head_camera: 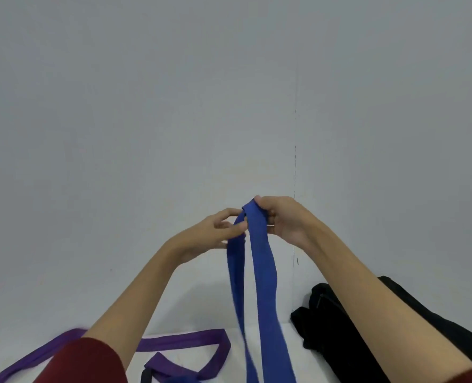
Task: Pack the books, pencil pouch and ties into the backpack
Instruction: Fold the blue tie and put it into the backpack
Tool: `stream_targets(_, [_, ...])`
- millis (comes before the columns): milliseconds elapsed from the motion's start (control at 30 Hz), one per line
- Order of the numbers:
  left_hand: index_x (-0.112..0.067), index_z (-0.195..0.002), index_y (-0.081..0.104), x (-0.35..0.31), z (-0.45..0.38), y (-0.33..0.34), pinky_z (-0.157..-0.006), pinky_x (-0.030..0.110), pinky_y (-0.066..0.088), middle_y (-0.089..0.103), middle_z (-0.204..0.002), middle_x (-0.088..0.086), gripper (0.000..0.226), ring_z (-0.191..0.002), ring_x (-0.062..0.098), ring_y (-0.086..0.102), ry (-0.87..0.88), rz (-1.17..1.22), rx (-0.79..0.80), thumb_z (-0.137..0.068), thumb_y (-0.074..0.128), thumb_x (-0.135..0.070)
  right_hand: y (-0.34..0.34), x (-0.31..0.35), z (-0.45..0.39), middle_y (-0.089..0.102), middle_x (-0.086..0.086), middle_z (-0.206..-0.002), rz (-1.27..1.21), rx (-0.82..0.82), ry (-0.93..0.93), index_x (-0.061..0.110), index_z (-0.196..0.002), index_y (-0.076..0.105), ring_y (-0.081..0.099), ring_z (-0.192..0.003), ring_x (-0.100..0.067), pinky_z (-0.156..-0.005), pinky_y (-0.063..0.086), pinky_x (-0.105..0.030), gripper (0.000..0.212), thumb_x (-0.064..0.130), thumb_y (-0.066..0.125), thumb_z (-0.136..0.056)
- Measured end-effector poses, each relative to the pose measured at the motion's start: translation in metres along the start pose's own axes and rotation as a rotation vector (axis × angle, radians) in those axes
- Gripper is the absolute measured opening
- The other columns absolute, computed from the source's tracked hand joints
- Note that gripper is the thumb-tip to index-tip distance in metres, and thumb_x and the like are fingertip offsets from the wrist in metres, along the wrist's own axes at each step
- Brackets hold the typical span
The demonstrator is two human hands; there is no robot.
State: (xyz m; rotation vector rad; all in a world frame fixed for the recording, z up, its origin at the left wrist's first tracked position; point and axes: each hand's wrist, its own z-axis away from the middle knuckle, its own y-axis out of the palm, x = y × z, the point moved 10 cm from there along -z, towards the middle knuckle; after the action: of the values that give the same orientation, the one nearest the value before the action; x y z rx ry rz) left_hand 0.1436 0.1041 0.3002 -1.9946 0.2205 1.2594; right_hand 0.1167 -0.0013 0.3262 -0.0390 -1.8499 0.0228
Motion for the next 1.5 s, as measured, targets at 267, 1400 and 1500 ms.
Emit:
stream_targets(267, [-0.019, -0.118, 0.064, -0.034, -0.002, -0.034, -0.092, 0.03, 0.045, 0.07, -0.111, -0.007, 0.033, -0.106, 0.006, 0.062, 0.154, 0.182, -0.195, -0.089, 0.058, -0.034, 0.009, 0.05, -0.001, 0.073, 0.003, -0.097, -0.012, 0.131, -0.159, 0.016, -0.101, 0.066, 0.068, -0.087, -0.014, -0.072, 0.054, -0.025, 0.018, 0.02, 0.049, -0.096])
stream_targets(1400, [-0.017, -0.124, 0.056, -0.071, -0.008, -0.027, -0.089, 0.036, 0.052, 0.068, -0.114, 0.01, 0.051, -0.103, 0.022, 0.065, 0.251, 0.582, -0.276, -0.096, 0.031, -0.051, 0.013, 0.119, -0.009, 0.064, 0.004, -0.109, -0.1, 0.058, -0.417, 0.016, -0.11, 0.062, 0.058, -0.104, -0.011, -0.085, 0.047, -0.029, 0.018, 0.016, 0.049, -0.097])
stream_targets(1500, [-0.015, -0.126, 0.053, -0.086, -0.005, -0.025, -0.082, 0.032, 0.055, 0.068, -0.113, 0.011, 0.049, -0.1, 0.024, 0.067, 0.302, 0.647, -0.226, -0.098, 0.03, -0.047, 0.014, 0.13, -0.011, 0.065, 0.001, -0.11, -0.079, 0.031, -0.449, 0.015, -0.108, 0.063, 0.058, -0.107, -0.013, -0.086, 0.046, -0.029, 0.018, 0.013, 0.05, -0.096])
